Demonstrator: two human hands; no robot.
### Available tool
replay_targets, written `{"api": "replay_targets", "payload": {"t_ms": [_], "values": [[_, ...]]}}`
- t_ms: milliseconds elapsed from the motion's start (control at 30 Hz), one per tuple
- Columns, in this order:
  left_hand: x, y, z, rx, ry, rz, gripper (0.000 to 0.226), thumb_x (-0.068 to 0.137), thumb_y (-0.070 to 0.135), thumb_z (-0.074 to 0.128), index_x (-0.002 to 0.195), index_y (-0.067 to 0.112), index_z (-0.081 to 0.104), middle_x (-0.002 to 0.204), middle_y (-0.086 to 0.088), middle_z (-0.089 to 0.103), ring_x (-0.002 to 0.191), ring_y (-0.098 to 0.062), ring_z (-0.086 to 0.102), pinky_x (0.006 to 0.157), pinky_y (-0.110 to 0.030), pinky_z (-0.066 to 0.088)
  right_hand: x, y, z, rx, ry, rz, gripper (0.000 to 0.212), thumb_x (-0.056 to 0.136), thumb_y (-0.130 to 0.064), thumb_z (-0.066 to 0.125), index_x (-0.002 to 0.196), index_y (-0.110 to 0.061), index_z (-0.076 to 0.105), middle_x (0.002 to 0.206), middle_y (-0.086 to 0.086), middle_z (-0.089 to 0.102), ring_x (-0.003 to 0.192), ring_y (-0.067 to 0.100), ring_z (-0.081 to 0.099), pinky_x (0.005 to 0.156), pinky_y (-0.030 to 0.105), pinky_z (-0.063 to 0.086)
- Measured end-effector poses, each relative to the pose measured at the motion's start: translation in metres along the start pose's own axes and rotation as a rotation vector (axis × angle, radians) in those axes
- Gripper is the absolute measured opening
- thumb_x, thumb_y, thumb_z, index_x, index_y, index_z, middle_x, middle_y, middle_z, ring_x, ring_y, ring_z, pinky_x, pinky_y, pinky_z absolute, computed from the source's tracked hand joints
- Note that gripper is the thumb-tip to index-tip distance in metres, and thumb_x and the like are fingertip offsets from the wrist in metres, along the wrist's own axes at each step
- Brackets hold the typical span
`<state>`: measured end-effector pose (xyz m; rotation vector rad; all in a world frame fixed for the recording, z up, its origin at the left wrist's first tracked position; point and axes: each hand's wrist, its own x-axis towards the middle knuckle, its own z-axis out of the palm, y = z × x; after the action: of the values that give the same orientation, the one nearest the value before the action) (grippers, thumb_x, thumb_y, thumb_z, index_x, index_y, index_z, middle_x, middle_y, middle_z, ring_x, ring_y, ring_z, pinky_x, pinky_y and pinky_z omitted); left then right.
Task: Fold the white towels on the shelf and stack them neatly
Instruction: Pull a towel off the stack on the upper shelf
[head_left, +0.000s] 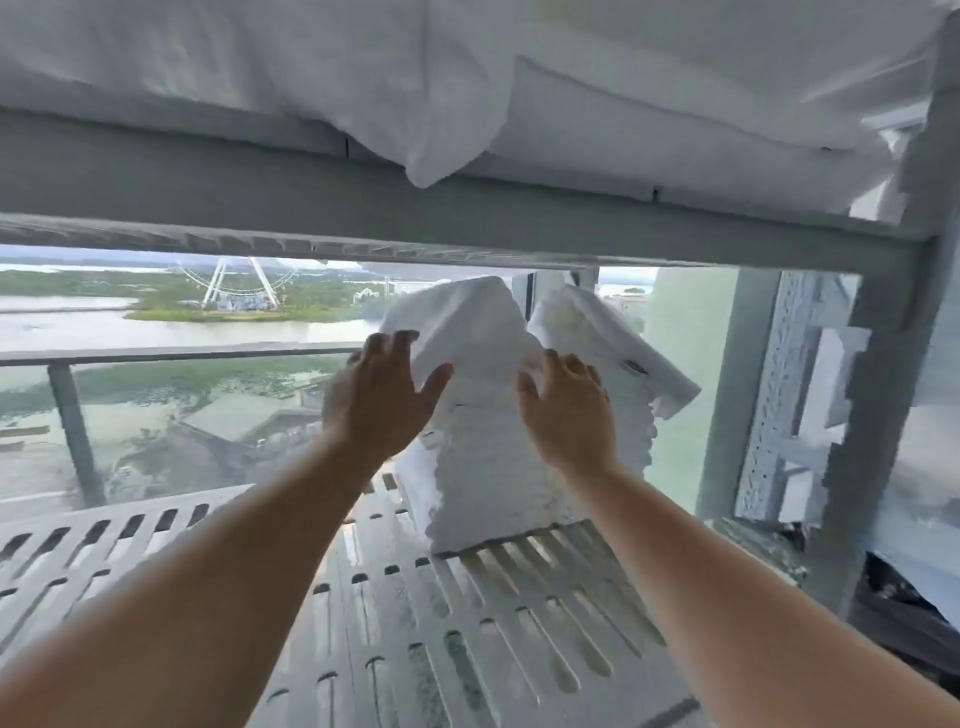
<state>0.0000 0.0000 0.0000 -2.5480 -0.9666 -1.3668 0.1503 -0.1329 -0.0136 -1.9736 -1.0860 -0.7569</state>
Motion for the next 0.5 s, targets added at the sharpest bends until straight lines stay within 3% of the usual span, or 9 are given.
{"api": "replay_targets", "payload": {"t_ms": [167,300,400,500], "values": [[0.045,0.017,0.036,0.032,-0.102,-0.084,0.065,0.090,0.068,0.047,0.136,0.023,0.049,0.125,-0.010,0.062,0.108,-0.034,0.063,0.076,-0.042,0.051,0.056,0.028,0.024,0.008,0.033,0.064,0.039,0.093,-0.048,0.050,0.123,-0.026,0.062,0.118,0.007,0.066,0.114,0.029,0.056,0.093,0.040,0.044],[0.064,0.017,0.045,0.119,-0.132,-0.163,0.043,0.090,0.052,0.051,0.126,0.030,0.061,0.121,-0.006,0.067,0.109,-0.031,0.063,0.075,-0.034,0.043,0.092,0.036,0.039,-0.025,-0.160,0.079,0.061,0.083,-0.063,0.058,0.130,-0.026,0.056,0.116,0.008,0.067,0.117,0.031,0.055,0.095,0.040,0.045],[0.066,0.018,0.043,0.182,-0.120,-0.174,0.031,0.092,0.041,0.052,0.117,0.031,0.067,0.114,-0.004,0.070,0.104,-0.030,0.064,0.074,-0.033,0.047,0.110,0.039,0.053,-0.112,-0.276,0.067,0.047,0.083,-0.049,0.059,0.120,-0.019,0.056,0.109,0.011,0.069,0.115,0.033,0.057,0.092,0.038,0.041],[0.063,0.018,0.043,0.217,-0.092,-0.176,0.024,0.095,0.041,0.054,0.111,0.031,0.069,0.109,-0.003,0.072,0.100,-0.031,0.066,0.077,-0.036,0.053,0.120,0.040,0.062,-0.091,-0.253,0.029,0.034,0.080,-0.028,0.061,0.112,-0.018,0.060,0.105,0.009,0.071,0.110,0.030,0.061,0.088,0.036,0.040]]}}
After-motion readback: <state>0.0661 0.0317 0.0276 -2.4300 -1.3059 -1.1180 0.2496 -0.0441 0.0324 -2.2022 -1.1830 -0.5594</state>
